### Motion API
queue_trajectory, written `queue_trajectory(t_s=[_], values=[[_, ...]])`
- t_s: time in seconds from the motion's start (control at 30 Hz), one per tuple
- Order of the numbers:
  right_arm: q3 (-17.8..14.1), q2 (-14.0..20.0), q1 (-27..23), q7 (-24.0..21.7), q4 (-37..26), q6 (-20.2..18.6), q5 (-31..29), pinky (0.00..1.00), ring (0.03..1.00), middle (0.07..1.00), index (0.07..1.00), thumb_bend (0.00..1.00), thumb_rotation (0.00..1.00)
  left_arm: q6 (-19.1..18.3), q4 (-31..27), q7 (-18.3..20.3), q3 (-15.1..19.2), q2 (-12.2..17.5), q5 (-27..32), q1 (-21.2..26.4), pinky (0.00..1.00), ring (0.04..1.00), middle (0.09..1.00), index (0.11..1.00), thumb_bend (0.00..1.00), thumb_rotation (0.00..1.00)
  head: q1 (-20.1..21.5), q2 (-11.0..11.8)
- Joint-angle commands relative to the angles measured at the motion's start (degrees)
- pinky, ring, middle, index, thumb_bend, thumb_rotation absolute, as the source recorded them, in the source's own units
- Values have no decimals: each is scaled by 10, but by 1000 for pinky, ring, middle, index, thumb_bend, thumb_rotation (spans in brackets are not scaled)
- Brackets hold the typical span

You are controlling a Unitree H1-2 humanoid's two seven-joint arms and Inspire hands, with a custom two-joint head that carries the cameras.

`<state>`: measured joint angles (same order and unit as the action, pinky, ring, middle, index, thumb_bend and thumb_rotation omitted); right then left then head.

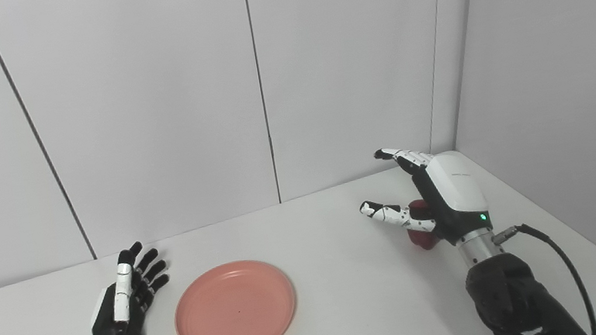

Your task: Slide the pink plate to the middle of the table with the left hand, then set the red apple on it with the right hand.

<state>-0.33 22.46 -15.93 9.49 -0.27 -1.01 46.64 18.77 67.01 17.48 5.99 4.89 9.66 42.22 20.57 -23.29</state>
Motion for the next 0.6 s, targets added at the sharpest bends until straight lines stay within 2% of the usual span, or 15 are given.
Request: queue_trajectory(t_s=[0.0,0.1,0.27,0.37,0.47,0.57], values=[[0,25,-30,16,-1,-17,32,763,763,765,743,874,889,-61,47,-7,-3,4,-5,-52,857,878,930,979,724,949,0,0],[7,36,-33,21,11,-28,70,779,751,750,736,877,875,-59,49,-6,-5,4,-6,-52,859,888,933,984,722,953,0,0],[16,50,-41,23,33,-51,111,873,775,755,702,881,896,-64,39,-6,-6,4,-6,-53,858,889,933,981,707,958,-2,0],[18,54,-47,24,49,-55,118,910,787,763,683,883,916,-63,40,-4,-5,5,-5,-52,874,897,940,985,703,958,-2,0],[21,58,-53,28,68,-56,117,909,785,761,683,884,914,-64,43,-4,-6,5,-5,-51,867,891,937,980,735,945,-2,0],[24,61,-57,31,81,-57,113,902,784,756,688,879,906,-68,33,-9,-8,4,-8,-53,843,884,932,975,717,956,-2,0]])
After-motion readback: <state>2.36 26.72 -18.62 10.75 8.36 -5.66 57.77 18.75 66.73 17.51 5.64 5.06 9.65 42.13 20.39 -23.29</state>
